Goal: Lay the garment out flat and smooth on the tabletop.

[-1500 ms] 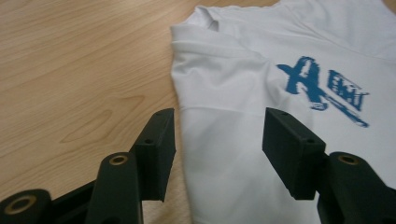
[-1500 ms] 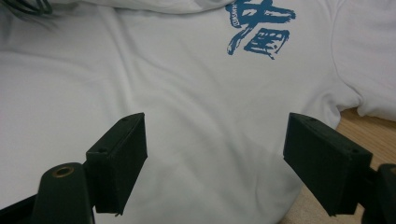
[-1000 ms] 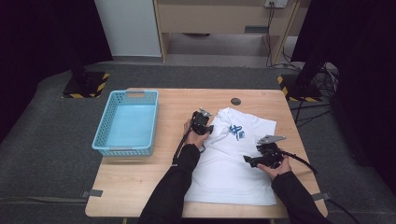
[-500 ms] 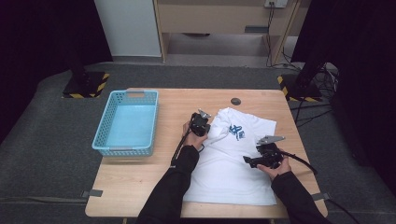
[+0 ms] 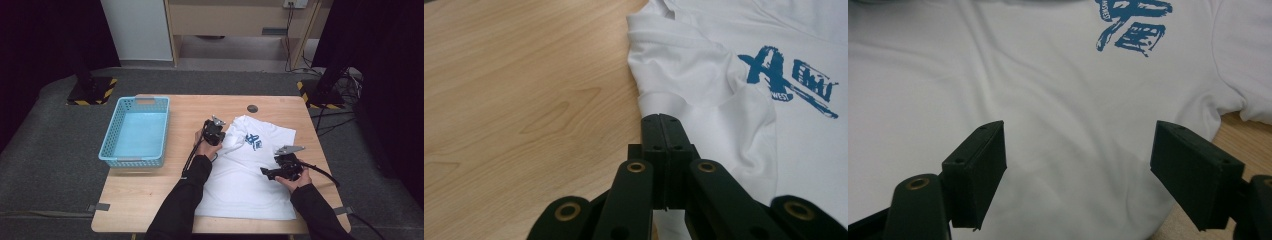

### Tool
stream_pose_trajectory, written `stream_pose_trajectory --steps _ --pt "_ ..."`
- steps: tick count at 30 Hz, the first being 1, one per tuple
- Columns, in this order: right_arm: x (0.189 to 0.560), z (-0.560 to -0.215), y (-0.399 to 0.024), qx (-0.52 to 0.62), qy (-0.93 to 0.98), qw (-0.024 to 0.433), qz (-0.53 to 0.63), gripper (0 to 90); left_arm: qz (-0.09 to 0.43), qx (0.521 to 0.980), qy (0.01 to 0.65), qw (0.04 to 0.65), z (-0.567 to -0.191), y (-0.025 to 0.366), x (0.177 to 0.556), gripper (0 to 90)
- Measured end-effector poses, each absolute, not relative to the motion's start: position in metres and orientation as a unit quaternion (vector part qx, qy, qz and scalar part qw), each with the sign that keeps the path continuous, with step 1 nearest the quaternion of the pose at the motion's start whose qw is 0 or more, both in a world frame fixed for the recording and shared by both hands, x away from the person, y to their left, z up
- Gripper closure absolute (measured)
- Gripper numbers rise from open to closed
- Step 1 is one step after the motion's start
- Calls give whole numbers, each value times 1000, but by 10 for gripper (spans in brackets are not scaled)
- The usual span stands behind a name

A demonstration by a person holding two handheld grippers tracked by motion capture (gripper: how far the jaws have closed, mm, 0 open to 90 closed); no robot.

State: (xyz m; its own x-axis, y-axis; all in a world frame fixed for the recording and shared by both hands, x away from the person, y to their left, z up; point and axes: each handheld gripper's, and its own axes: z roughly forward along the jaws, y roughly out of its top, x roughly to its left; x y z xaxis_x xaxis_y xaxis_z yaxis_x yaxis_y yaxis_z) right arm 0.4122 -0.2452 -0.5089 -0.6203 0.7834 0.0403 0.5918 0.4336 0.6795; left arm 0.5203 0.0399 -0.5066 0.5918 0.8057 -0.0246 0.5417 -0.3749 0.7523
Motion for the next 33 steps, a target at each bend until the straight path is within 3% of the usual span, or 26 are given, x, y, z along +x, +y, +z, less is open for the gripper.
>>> stream_pose_trajectory --steps 8,11,17,23,27,31,33 --pt "412 -512 -243 410 839 141 329 219 207 792 434 375 -484 64 515 900" --pt "413 -514 -241 410 841 140 324 218 251 785 440 356 -472 74 512 900" --pt "413 -516 -240 410 843 140 320 212 349 769 467 261 -463 98 511 900" --pt "413 -516 -240 409 842 139 322 208 384 738 522 190 -476 125 511 877" --pt "413 -517 -239 410 842 137 322 206 341 745 521 239 -484 128 512 743" --pt "412 -517 -239 409 842 133 326 205 243 758 523 305 -497 129 518 631" --pt "412 -518 -239 406 843 130 327 202 218 765 524 304 -504 128 521 587"
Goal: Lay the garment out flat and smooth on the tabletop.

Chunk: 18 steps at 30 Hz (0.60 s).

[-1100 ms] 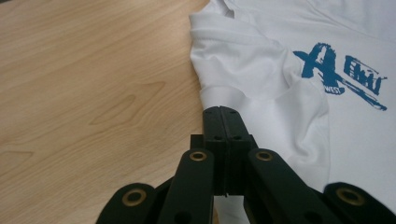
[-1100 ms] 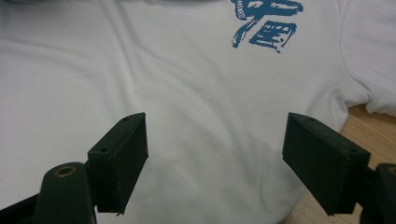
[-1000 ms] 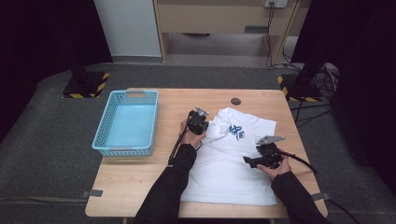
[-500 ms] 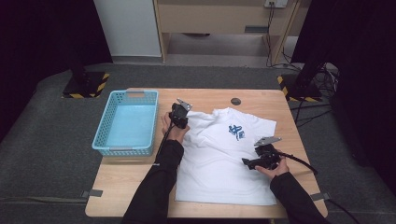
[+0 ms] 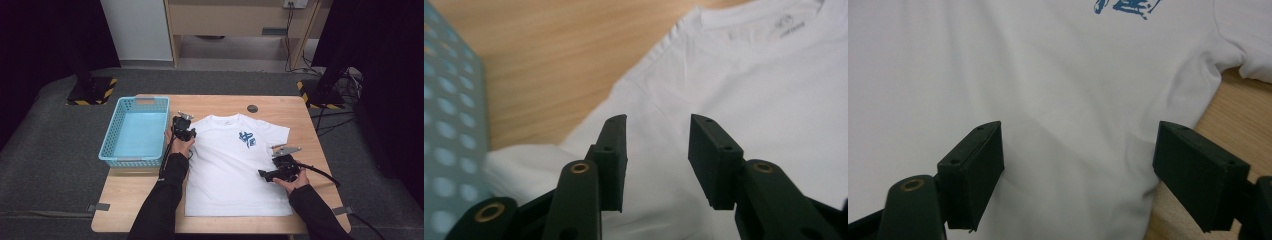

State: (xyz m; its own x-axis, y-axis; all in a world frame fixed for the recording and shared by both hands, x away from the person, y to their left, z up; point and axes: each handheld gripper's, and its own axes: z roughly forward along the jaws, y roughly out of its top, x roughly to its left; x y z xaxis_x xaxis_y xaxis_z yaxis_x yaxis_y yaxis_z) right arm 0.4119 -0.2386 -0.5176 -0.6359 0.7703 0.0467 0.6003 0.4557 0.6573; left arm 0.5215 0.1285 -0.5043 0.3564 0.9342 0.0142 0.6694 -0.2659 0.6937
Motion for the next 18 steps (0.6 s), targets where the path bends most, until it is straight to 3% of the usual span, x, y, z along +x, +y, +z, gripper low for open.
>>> stream_pose_trajectory --steps 7,18 --pt "409 -523 -234 399 851 121 321 200 204 777 512 303 -525 121 533 511" --pt "401 -524 -236 402 854 136 300 176 221 791 478 311 -519 106 544 433"
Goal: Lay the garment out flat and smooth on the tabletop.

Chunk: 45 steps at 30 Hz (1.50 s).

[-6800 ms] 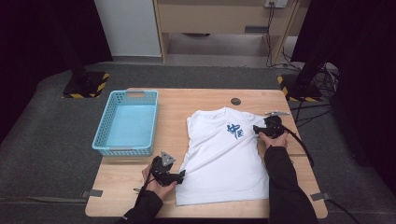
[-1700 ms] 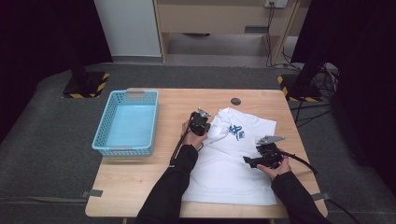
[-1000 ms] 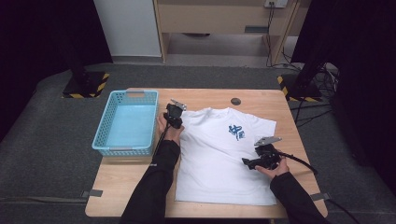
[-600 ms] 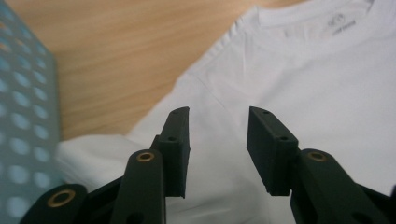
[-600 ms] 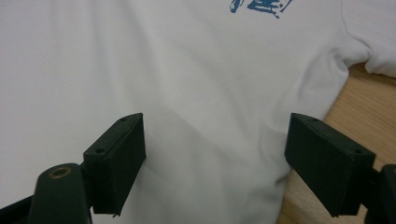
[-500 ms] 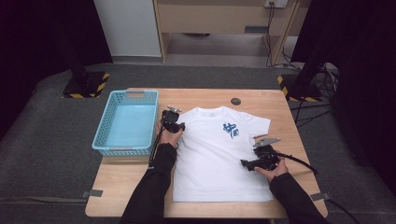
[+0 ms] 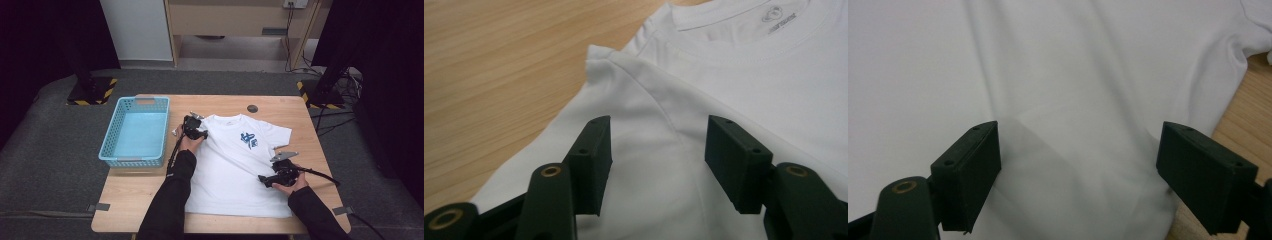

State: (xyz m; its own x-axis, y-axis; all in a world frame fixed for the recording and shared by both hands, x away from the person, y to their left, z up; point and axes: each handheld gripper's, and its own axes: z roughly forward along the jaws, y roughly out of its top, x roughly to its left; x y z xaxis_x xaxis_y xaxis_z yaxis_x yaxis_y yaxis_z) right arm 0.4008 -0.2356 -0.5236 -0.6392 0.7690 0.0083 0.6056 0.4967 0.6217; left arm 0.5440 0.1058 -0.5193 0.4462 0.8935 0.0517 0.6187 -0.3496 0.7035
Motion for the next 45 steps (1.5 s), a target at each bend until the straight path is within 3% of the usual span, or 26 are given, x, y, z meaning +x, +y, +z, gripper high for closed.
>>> stream_pose_trajectory --steps 5,11,20,26,32,38,45 --pt "401 -521 -237 406 850 133 307 168 232 765 495 341 -500 127 521 422" --pt "403 -517 -239 412 841 127 327 168 242 777 491 311 -507 134 505 424" --pt "404 -518 -237 409 844 118 327 165 206 789 499 293 -523 132 493 429" --pt "404 -518 -237 410 844 116 325 161 231 783 526 240 -515 138 471 361" --pt "411 -511 -241 422 822 139 355 156 250 780 504 273 -505 133 457 333" --pt "434 -516 -239 426 820 176 339 148 218 791 499 278 -523 127 465 302" --pt "457 -529 -230 434 827 166 315 145 242 780 500 288 -527 139 471 272"
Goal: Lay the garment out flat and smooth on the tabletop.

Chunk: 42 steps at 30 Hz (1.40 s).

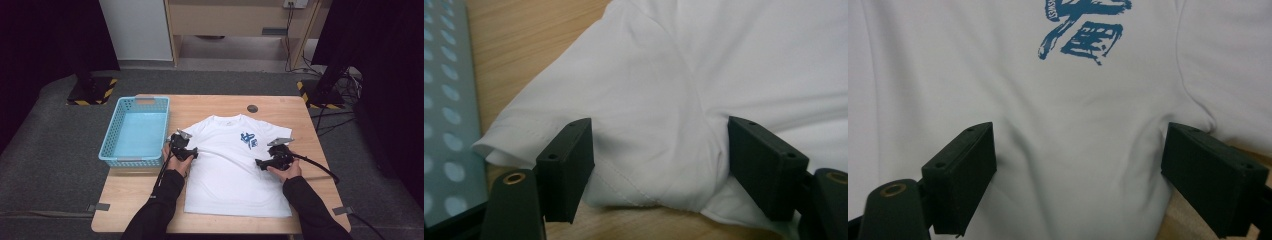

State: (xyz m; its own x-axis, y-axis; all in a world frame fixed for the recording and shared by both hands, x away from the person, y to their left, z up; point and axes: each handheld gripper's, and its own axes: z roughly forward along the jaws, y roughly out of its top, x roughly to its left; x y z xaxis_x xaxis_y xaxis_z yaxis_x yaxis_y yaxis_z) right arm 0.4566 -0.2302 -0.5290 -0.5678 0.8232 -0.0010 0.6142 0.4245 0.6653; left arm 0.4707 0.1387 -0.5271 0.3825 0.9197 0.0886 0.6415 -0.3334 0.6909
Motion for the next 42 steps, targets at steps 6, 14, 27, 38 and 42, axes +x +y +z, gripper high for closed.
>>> stream_pose_trajectory --steps 6,14,27,38,42 --pt "471 -530 -231 439 827 164 312 112 252 788 490 274 -524 137 468 285" --pt "443 -521 -235 418 832 143 334 103 266 795 449 309 -506 135 429 281" --pt "408 -525 -234 407 850 124 311 98 294 833 394 254 -523 131 385 259" --pt "396 -516 -238 417 842 131 316 93 218 810 444 316 -514 150 377 214" --pt "397 -502 -244 425 818 152 357 82 213 779 459 370 -501 163 369 205"
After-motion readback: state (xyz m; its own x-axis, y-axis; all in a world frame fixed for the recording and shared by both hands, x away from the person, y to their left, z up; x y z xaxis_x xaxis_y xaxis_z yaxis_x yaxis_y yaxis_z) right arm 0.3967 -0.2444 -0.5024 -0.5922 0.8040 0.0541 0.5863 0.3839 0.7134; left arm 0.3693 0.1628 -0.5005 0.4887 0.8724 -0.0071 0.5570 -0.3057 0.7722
